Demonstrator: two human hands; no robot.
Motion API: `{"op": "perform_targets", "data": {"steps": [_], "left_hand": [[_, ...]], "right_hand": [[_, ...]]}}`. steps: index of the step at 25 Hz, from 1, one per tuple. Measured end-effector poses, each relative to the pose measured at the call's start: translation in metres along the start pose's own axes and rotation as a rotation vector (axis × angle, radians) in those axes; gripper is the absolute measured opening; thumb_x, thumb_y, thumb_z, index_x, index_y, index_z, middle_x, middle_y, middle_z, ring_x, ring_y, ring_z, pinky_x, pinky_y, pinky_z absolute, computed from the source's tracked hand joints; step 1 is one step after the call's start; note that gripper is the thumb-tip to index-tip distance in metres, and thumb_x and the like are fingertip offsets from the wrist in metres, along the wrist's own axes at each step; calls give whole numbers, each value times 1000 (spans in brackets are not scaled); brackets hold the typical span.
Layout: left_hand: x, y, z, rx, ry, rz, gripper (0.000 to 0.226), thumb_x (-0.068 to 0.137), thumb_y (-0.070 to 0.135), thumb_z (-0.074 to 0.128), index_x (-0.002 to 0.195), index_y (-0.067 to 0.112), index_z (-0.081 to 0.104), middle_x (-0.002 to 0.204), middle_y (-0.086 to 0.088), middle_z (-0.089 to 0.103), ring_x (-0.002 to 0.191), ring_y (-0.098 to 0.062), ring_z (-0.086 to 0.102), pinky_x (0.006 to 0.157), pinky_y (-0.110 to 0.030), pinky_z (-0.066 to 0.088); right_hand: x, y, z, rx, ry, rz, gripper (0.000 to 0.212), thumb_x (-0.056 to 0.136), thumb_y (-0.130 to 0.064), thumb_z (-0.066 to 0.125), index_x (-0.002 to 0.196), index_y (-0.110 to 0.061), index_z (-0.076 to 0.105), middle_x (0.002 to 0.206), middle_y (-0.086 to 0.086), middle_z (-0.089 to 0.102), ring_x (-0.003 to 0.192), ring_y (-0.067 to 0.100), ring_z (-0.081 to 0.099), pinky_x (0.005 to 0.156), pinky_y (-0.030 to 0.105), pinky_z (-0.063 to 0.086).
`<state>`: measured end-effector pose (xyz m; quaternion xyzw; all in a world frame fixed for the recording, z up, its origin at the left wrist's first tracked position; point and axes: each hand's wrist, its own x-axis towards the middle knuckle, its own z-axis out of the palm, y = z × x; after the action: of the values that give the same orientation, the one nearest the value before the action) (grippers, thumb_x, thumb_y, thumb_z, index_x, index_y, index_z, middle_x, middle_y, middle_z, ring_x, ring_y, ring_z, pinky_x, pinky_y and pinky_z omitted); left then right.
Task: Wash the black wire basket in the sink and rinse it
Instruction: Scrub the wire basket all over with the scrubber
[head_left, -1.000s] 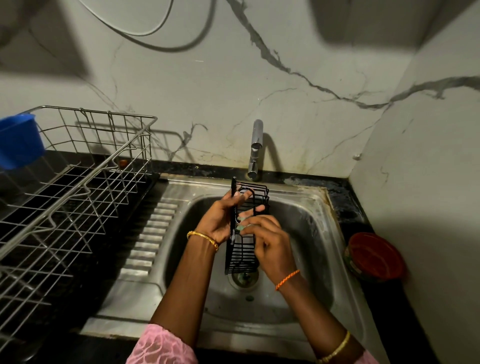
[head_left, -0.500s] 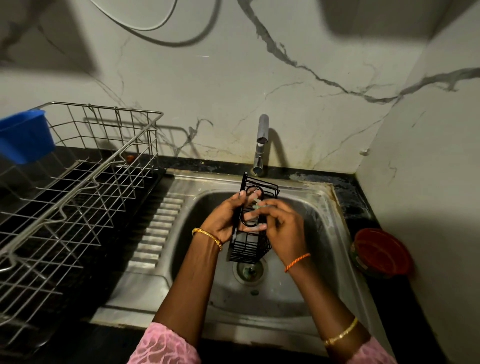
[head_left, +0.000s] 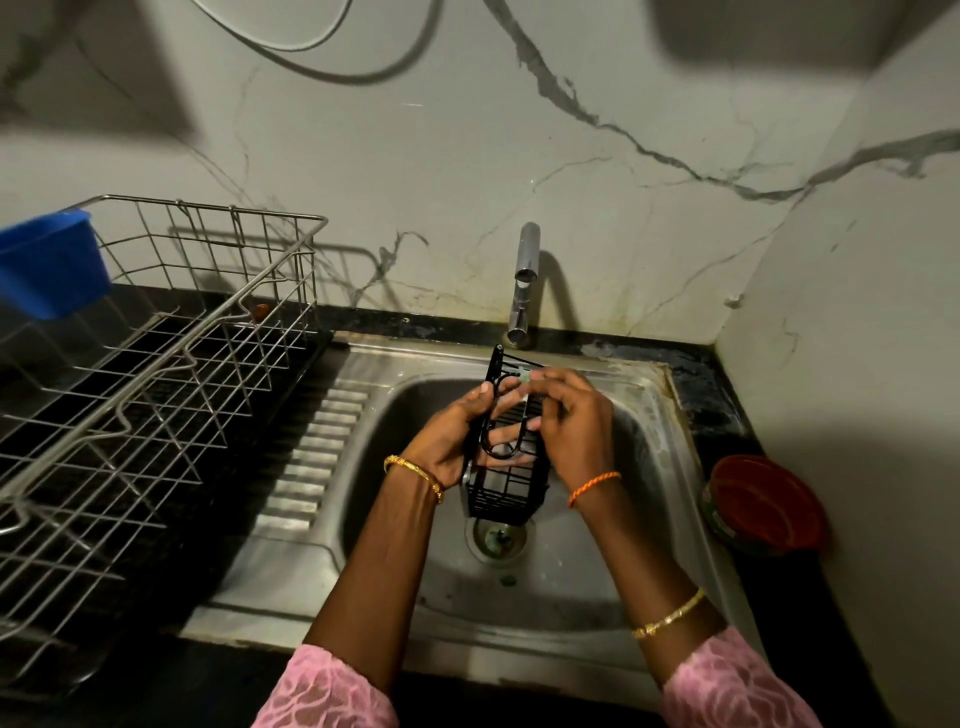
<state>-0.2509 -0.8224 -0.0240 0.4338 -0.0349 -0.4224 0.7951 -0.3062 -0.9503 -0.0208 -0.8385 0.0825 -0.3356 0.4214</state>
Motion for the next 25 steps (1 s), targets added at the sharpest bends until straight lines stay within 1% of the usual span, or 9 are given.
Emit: {"op": "perform_targets", "data": {"steps": [3, 5, 7, 12, 15, 17, 21, 23, 25], "left_hand": [[2, -3, 1, -30, 6, -7, 32, 102, 30, 33, 120, 19, 57, 110, 4, 69, 85, -19, 71, 68, -47, 58], [3, -4, 1, -2, 17, -20, 31, 102, 30, 34, 118, 20, 59, 116, 3, 65, 88, -19, 69, 67, -46, 59], [3, -5, 0, 33, 26, -26, 29, 102, 30, 36, 115, 20, 60, 113, 0, 67, 91, -23, 67, 69, -48, 58], [-3, -8, 1, 64, 33, -18, 30, 103, 28, 33, 119, 20, 58, 95, 0, 72, 75, -19, 72, 68, -44, 58], [-4, -10, 4, 74, 66, -22, 28, 102, 34, 35, 110, 19, 58, 79, -3, 55, 58, -14, 65, 53, -33, 59], [-4, -9, 4, 50, 81, -15, 36, 100, 42, 34, 101, 15, 59, 80, -5, 53, 55, -14, 59, 47, -26, 53], [-8, -13, 3, -45, 41, -28, 50, 99, 49, 27, 103, 14, 62, 81, -7, 68, 67, -19, 65, 55, -30, 55], [-12, -16, 5, -32, 9, -30, 54, 99, 52, 21, 110, 16, 61, 82, -5, 68, 67, -18, 64, 54, -28, 53], [-14, -17, 9, 3, 15, -13, 55, 99, 51, 19, 120, 19, 59, 93, -5, 67, 73, -16, 63, 54, -24, 51]], "right_hand": [[-38, -3, -2, -27, 26, -109, 38, 75, 11, 43, 81, -11, 74, 96, -6, 60, 96, 6, 53, 87, 8, 41], [-45, 0, -2, -37, 23, -115, 40, 71, 15, 45, 81, -11, 74, 94, -3, 62, 95, 8, 54, 87, 0, 35], [-28, 3, 0, -70, 30, -88, 40, 71, 19, 48, 82, -9, 74, 92, 4, 66, 92, 13, 56, 87, 0, 35], [12, -5, 8, -7, 7, 65, 26, 79, 14, 52, 83, -1, 72, 94, 12, 67, 85, 14, 60, 77, 3, 44], [10, -11, 14, 9, -60, 15, 27, 77, 15, 52, 82, -2, 72, 95, 11, 67, 92, 18, 61, 84, 22, 50], [2, -15, 17, -41, -86, -87, 30, 72, 18, 52, 83, -2, 72, 95, 13, 68, 94, 17, 56, 89, 17, 43], [-23, -11, 14, -89, -87, -179, 34, 69, 20, 54, 90, 0, 71, 99, 17, 67, 100, 10, 51, 95, 0, 27], [-33, -6, 11, -113, -80, -232, 33, 69, 17, 57, 92, -2, 71, 99, 15, 67, 102, 11, 49, 97, 1, 28], [-38, -4, 10, -139, -107, -270, 28, 72, 11, 60, 94, -3, 71, 100, 13, 66, 103, 12, 48, 95, 7, 32]]}}
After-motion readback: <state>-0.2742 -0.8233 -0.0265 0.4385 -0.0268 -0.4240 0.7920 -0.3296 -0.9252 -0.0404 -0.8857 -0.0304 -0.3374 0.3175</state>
